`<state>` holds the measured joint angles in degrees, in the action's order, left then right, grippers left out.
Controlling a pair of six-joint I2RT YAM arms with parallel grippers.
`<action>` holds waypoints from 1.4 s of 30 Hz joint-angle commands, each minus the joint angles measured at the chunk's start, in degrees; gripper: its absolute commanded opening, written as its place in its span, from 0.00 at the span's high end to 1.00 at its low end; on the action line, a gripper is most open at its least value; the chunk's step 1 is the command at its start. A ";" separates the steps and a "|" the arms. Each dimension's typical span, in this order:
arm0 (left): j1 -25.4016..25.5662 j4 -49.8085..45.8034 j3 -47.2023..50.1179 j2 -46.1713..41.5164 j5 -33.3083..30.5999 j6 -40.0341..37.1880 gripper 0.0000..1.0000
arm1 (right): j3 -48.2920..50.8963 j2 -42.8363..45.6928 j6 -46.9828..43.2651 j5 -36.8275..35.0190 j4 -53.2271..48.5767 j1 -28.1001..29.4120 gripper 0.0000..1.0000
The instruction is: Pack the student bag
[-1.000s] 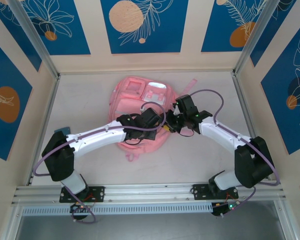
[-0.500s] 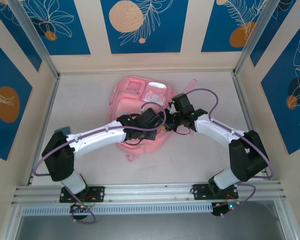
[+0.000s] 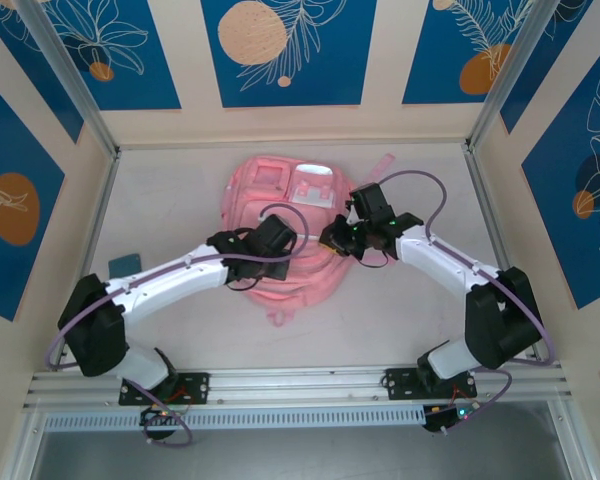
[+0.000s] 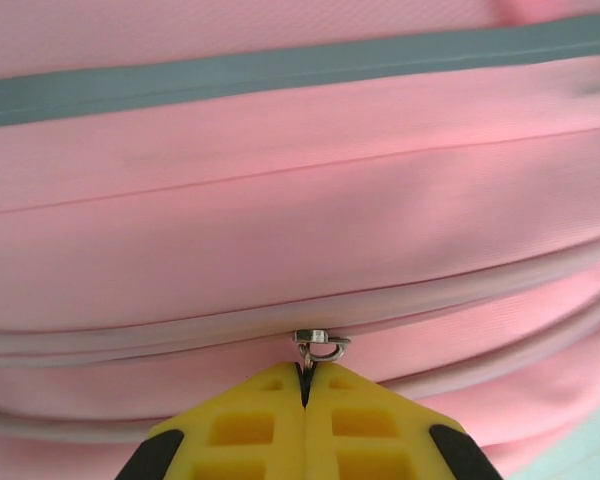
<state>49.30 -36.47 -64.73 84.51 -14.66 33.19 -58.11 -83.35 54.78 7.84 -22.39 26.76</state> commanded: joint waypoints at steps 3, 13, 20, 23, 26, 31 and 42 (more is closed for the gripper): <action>-4.21 -1.85 3.35 -4.44 0.63 -4.32 1.00 | -1.26 3.34 -5.64 -5.87 -6.97 -4.15 0.88; -1.53 6.24 2.73 -3.47 11.57 -5.84 1.00 | -1.85 9.78 -7.51 -0.29 -13.47 -8.27 0.40; 4.20 8.14 -2.31 1.15 12.91 -5.22 1.00 | 4.63 17.97 1.20 -0.45 -12.18 -8.28 0.25; 5.91 9.39 -4.15 2.82 13.51 -4.81 1.00 | 6.78 18.85 6.15 1.14 -11.64 -8.30 0.29; 7.07 9.51 -5.93 4.49 13.60 -4.81 1.00 | 8.71 17.96 10.28 3.43 -9.36 -7.94 0.38; 7.52 8.32 -7.45 6.54 13.31 -4.89 1.00 | 9.12 13.62 11.78 6.35 -5.71 -7.29 0.42; 7.32 3.23 -8.64 6.42 8.97 -6.24 1.00 | 7.66 8.44 11.03 4.82 -3.92 -6.79 0.65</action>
<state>56.29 -31.14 -71.24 90.98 -3.05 28.27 -49.17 -74.30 65.76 12.91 -25.87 19.55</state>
